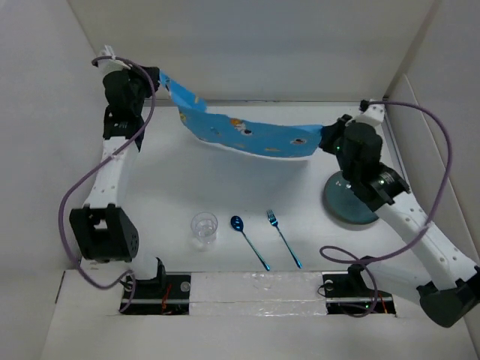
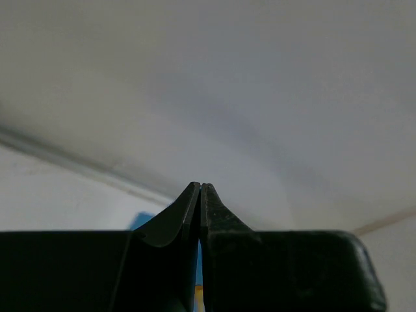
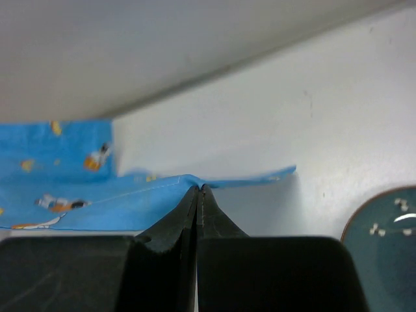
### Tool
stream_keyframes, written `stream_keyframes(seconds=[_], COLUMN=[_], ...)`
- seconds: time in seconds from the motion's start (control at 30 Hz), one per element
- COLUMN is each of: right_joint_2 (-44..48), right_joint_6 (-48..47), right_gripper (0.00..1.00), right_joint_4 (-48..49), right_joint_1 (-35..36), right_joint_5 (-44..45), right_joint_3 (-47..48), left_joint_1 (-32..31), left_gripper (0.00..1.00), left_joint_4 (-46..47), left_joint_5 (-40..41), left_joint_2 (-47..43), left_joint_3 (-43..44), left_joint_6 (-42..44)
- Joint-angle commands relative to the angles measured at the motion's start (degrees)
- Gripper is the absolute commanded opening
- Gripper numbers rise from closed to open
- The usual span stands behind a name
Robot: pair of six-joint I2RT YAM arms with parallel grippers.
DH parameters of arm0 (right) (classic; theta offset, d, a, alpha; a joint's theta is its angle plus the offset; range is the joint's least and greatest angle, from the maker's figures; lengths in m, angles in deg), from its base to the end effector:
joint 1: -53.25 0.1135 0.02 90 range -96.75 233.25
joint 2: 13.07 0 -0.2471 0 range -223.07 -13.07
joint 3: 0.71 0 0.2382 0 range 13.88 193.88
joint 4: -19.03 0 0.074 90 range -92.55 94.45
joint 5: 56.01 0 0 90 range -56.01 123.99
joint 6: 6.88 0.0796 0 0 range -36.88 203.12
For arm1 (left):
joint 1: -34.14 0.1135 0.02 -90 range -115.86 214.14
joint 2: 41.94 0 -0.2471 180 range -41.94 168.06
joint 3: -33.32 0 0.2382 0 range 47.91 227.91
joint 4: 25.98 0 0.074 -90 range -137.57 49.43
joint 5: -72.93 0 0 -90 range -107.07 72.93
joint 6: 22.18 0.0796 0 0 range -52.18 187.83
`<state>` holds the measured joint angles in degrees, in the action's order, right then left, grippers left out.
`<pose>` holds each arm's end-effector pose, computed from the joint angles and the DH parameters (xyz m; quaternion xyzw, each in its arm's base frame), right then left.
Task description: Set the dinner table for one person
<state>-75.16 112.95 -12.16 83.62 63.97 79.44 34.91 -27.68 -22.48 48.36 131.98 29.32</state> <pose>0.2531 0.1022 0.3732 0.1572 0.7574 0.1259 0.6211 0.4092 -0.0020 0.4130 -0.1900 0.6373 -0.2710 0.6959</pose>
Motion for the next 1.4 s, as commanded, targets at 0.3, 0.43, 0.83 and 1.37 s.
stream_keyframes(seconds=[0.3,0.43,0.83,1.37], right_joint_2=[-14.09,-26.48,-37.43,-30.72], right_joint_6=[-6.18,-6.44,-7.41,-1.52], right_gripper=[0.0,0.0,0.0,0.0], right_joint_4=[1.31,0.97,-4.33,17.9], right_joint_1=[-16.91,-19.99,-22.81,-28.26], right_joint_5=[-15.82,-20.2,-23.65,-32.44], right_joint_3=[20.62,30.03,54.44,-0.78], left_joint_1=[-0.34,-0.34,1.42,0.2], left_gripper=[0.0,0.0,0.0,0.0], left_joint_4=[3.82,-1.1,-3.14,14.88], left_joint_5=[4.27,4.1,-1.01,2.25], left_joint_2=[-6.2,3.02,6.57,-3.64], left_joint_3=[2.49,12.14,18.17,-34.83], left_joint_6=[0.88,2.64,0.27,-10.1])
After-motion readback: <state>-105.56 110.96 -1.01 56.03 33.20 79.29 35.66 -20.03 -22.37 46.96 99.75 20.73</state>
